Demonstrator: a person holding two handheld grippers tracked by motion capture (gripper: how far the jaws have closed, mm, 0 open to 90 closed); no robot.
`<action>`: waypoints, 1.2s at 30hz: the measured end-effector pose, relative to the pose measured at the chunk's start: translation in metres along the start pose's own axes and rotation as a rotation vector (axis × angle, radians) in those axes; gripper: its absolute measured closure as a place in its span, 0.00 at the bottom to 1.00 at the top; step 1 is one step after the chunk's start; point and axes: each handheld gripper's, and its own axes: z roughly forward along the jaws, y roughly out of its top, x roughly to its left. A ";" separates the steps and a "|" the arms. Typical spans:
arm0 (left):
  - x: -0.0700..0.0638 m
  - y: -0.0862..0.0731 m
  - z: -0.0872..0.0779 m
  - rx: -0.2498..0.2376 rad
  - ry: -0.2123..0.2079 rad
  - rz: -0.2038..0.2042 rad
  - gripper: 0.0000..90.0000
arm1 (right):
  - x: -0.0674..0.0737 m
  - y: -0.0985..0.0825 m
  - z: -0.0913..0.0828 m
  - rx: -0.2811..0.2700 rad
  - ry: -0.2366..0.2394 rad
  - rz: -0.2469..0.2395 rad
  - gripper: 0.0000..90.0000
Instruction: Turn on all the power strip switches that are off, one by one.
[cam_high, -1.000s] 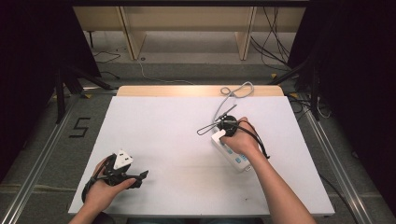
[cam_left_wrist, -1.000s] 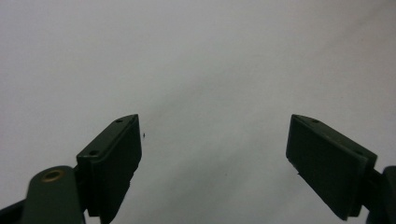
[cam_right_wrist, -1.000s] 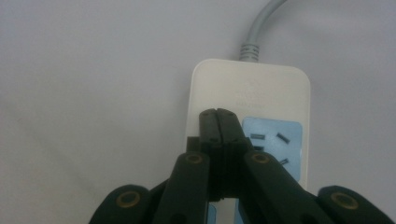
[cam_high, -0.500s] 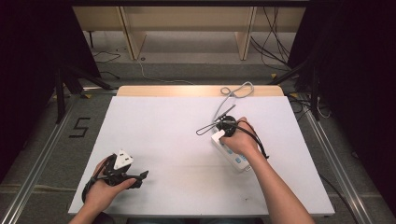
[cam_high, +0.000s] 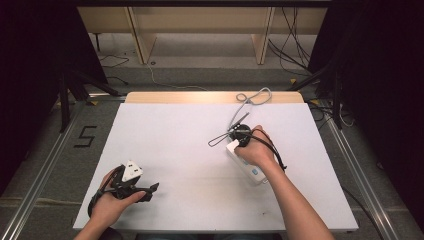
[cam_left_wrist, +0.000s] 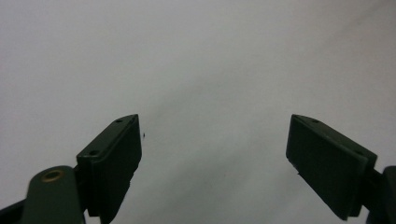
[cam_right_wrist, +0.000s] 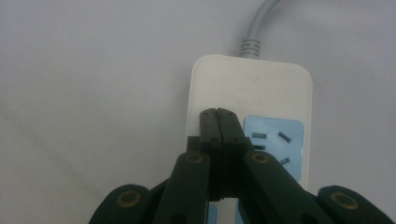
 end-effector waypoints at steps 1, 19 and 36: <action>0.000 0.000 0.000 0.000 0.000 0.000 0.20 | 0.000 0.000 0.000 0.000 0.000 0.003 1.00; 0.001 0.000 -0.001 0.002 -0.002 0.000 0.20 | -0.003 -0.001 0.001 -0.007 0.022 0.021 1.00; 0.001 0.000 -0.001 0.004 -0.002 -0.002 0.20 | -0.003 -0.002 -0.001 -0.018 0.010 0.008 1.00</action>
